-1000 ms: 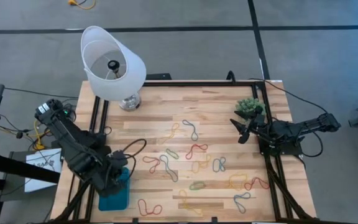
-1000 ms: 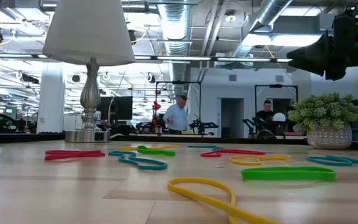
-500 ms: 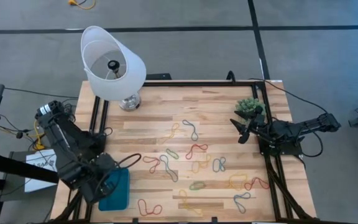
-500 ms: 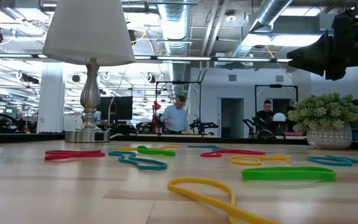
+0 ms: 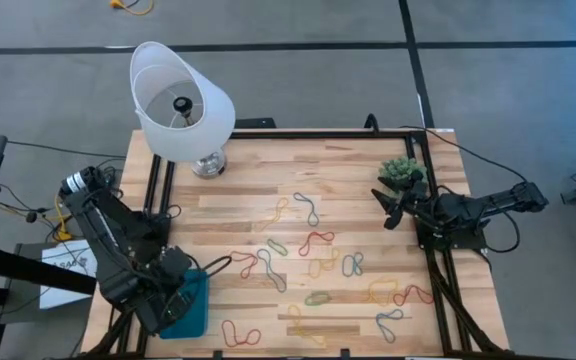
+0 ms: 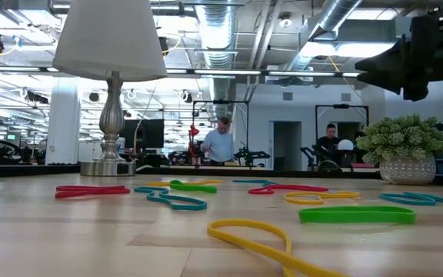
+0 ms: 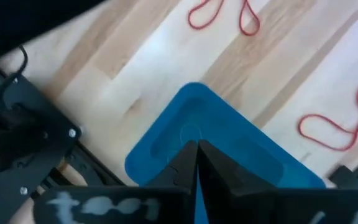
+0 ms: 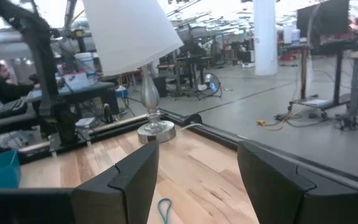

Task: Pick and place items into bin
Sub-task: Put the blue rubber band into the blue bin

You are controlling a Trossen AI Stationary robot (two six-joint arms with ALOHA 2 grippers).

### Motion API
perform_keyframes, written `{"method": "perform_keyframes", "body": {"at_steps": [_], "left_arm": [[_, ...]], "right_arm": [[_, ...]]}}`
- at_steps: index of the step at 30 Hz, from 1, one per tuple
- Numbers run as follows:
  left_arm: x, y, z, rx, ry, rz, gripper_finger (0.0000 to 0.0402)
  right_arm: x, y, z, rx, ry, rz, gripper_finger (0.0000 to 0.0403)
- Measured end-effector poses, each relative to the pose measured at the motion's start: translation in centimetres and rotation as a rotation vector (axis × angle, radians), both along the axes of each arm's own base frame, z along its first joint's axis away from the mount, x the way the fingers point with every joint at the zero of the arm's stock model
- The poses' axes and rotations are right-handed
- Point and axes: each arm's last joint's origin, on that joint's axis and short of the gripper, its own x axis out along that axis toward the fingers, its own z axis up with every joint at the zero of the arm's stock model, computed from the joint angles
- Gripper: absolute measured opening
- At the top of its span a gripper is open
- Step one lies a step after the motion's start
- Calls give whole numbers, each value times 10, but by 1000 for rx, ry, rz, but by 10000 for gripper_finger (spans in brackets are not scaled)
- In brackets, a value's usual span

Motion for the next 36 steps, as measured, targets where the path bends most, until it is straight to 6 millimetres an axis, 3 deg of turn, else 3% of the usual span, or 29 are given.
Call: {"method": "perform_keyframes", "body": {"at_steps": [5, 8, 12, 16, 18, 22, 30, 36], "left_arm": [[7, 2, -1, 193, -173, -88, 13], [8, 10, 8, 369, -309, -188, 10], [5, 25, 24, 483, -428, -239, 6], [3, 44, 40, 554, -533, -220, 6], [4, 51, 45, 595, -554, -222, 6], [5, 70, 56, 697, -614, -184, 6], [12, 84, 58, 761, -537, -181, 6], [14, 84, 55, 712, -486, -182, 6]], "right_arm": [[1, -1, 0, -5, -1, 20, 214], [2, 0, 4, -40, -24, 117, 214], [5, 0, 22, -94, -24, 182, 214], [19, -2, 41, -99, 113, 152, 214], [35, -2, 47, -77, 191, 133, 214], [76, -7, 41, 30, 365, 79, 214], [160, -17, -2, 123, 651, -10, 214], [206, -25, -27, 228, 706, -78, 214]]}}
